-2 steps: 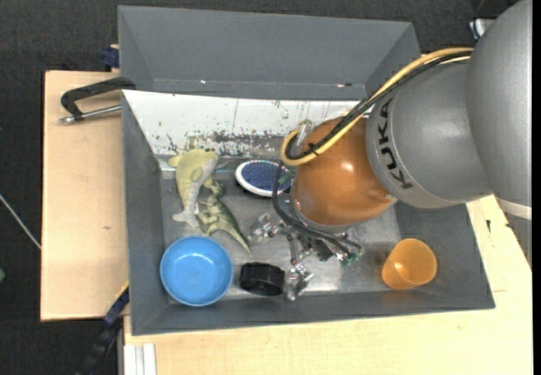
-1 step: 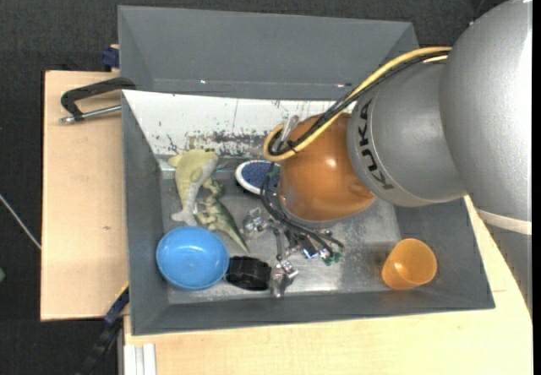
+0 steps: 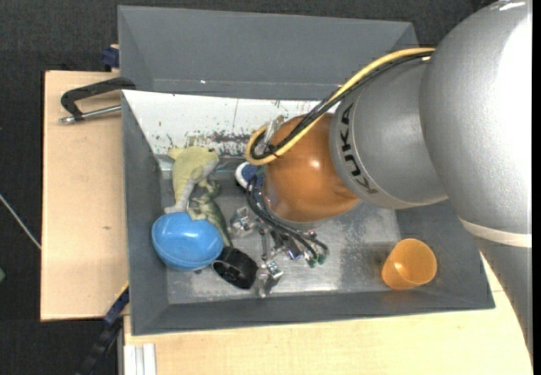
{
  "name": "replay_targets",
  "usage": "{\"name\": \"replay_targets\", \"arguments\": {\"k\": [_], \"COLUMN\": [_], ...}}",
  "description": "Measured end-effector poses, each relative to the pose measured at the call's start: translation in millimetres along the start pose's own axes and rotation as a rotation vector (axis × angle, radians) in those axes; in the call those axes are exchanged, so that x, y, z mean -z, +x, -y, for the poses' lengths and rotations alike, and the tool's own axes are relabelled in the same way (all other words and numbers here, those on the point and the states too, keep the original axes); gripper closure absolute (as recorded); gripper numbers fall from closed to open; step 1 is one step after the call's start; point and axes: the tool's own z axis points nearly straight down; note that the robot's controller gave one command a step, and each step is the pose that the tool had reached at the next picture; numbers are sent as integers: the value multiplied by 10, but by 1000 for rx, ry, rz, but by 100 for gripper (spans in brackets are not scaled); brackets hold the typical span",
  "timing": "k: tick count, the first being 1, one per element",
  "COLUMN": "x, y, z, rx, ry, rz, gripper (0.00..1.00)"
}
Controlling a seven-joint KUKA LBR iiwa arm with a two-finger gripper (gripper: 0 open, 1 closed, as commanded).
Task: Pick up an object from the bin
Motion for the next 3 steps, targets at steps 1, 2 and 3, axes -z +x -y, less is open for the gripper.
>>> {"name": "replay_targets", "arguments": {"k": [1,2,3], "x": [119,70,78], "y": [-38,-332,-332], "z": [-168,-640,-629], "rx": [253,115,115], "ry": [-3,-5,-4], "rz": [-1,-1,-2], "gripper": [0,0,100]}}
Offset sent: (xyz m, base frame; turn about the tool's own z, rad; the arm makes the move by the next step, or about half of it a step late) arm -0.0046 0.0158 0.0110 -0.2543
